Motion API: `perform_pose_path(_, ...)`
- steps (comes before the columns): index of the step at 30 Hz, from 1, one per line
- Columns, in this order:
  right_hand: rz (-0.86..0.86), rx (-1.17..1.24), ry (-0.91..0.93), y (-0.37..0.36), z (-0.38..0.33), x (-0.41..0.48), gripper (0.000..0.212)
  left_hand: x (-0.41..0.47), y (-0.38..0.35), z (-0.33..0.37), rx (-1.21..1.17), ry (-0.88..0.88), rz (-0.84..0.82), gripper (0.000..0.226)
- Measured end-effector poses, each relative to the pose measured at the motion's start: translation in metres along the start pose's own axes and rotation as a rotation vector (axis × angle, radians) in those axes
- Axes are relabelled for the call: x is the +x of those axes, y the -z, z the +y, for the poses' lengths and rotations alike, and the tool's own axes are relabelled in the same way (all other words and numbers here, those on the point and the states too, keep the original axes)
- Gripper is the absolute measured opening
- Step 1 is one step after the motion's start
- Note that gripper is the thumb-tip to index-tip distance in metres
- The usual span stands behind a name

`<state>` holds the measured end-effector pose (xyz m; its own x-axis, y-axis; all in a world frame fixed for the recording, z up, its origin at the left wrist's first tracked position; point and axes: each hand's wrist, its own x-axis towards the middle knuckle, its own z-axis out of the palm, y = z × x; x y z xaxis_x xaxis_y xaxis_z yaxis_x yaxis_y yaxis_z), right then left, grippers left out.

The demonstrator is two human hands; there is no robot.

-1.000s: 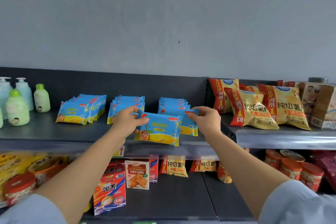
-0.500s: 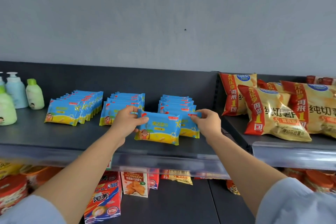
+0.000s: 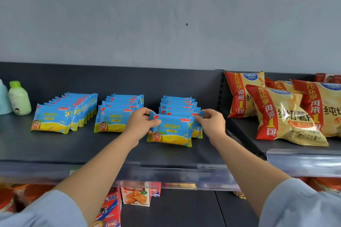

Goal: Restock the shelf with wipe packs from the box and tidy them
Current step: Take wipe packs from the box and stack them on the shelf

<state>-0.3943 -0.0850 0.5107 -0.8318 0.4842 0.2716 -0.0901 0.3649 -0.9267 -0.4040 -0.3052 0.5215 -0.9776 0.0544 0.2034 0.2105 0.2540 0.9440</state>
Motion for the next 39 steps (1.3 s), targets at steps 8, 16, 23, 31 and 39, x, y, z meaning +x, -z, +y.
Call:
perform_pose_path(8,-0.056,0.028,-0.019,0.004,0.003,0.001,0.034,0.014,-0.015,-0.006,0.276,-0.057,0.046,0.038)
perform_pose_path(16,-0.072,-0.005,-0.005,0.005,0.003,-0.002,0.039,0.008,-0.018,-0.007,0.42,-0.104,-0.02,0.061)
perform_pose_path(23,-0.091,-0.093,0.027,0.009,0.003,-0.006,0.043,0.003,-0.023,-0.005,0.493,-0.116,-0.02,0.084)
perform_pose_path(31,-0.125,-0.33,0.066,0.016,0.003,-0.017,0.054,-0.004,-0.024,-0.003,0.632,-0.163,0.001,0.101)
perform_pose_path(39,-0.185,-0.635,0.182,0.032,-0.002,-0.031,0.061,-0.021,-0.025,0.005,0.905,-0.284,0.125,0.086)
